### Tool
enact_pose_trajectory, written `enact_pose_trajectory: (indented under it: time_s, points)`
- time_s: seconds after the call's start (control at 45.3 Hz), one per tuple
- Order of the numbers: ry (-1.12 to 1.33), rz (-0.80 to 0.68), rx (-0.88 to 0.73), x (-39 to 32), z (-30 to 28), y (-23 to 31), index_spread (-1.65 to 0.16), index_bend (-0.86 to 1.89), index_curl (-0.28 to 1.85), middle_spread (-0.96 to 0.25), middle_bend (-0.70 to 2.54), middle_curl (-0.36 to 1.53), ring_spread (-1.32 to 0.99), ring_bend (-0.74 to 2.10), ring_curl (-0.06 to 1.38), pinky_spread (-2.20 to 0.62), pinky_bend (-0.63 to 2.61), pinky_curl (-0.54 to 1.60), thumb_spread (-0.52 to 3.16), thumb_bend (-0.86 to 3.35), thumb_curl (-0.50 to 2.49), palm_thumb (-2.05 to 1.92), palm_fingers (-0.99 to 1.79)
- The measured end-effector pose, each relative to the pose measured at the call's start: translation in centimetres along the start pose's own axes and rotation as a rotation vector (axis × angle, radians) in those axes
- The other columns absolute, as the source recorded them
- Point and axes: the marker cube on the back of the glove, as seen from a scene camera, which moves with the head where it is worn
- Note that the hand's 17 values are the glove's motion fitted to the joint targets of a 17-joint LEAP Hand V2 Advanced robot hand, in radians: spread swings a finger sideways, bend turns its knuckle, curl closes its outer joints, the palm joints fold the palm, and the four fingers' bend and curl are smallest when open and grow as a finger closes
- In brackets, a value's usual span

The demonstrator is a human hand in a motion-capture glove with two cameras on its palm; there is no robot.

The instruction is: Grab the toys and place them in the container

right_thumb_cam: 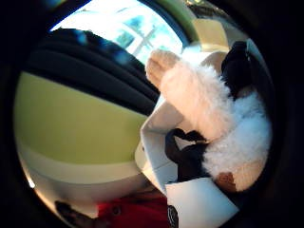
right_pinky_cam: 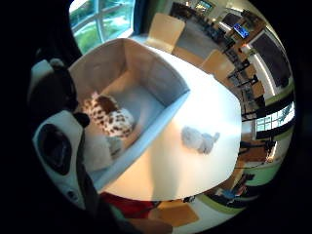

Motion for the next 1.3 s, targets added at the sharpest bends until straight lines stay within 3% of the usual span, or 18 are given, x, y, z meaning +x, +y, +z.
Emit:
enact_pose_trajectory:
  time_s: [0.287,0.353,0.398,0.442,0.464,0.486,0.53,0.729,1.303]
  points:
    - [0.048,-0.014,-0.095,-1.6,1.8,0.4,-0.39,0.49,0.96,-0.36,0.72,0.62,-0.44,1.02,0.5,-0.46,0.99,0.45,0.31,0.0,1.3,0.51,1.06]
    - [0.034,-0.02,-0.136,-1.4,2.2,0.8,-0.4,0.33,0.93,-0.38,0.66,0.61,-0.44,1.01,0.5,-0.47,1.04,0.46,0.39,-0.03,1.29,0.46,0.89]
    - [0.023,-0.027,-0.178,-1.2,2.4,1.1,-0.39,0.05,0.87,-0.37,0.58,0.59,-0.41,1.04,0.51,-0.46,1.15,0.49,0.52,-0.07,1.26,0.35,0.64]
    - [0.019,-0.033,-0.225,-1.0,2.6,1.4,-0.4,0.02,0.83,-0.34,0.52,0.58,-0.34,0.95,0.5,-0.38,1.17,0.51,0.64,-0.11,1.21,0.2,0.27]
    - [0.023,-0.034,-0.245,-0.8,2.7,1.6,-0.4,0.03,0.82,-0.33,0.53,0.58,-0.32,0.96,0.52,-0.37,1.2,0.53,0.69,-0.09,1.19,0.18,0.26]
    - [0.029,-0.034,-0.257,-0.6,2.7,1.7,-0.4,0.02,0.78,-0.29,0.5,0.56,-0.26,0.82,0.48,-0.29,1.2,0.52,0.73,-0.14,1.14,0.06,0.0]
    - [0.041,-0.031,-0.262,0.0,2.6,2.0,-0.41,0.06,0.74,-0.25,0.47,0.54,-0.2,0.72,0.46,-0.22,1.24,0.53,0.81,-0.12,1.07,-0.02,-0.13]
    - [0.064,-0.011,-0.223,2.7,1.6,3.2,-0.41,0.12,0.57,-0.14,0.29,0.45,-0.03,0.46,0.3,-0.04,1.19,0.44,1.02,-0.1,0.79,-0.12,-0.18]
    - [0.129,0.11,-0.147,13.9,-1.4,9.5,-0.39,0.15,0.39,-0.09,0.17,0.4,0.06,0.25,0.26,0.09,0.92,0.33,1.15,-0.07,0.4,-0.09,-0.12]
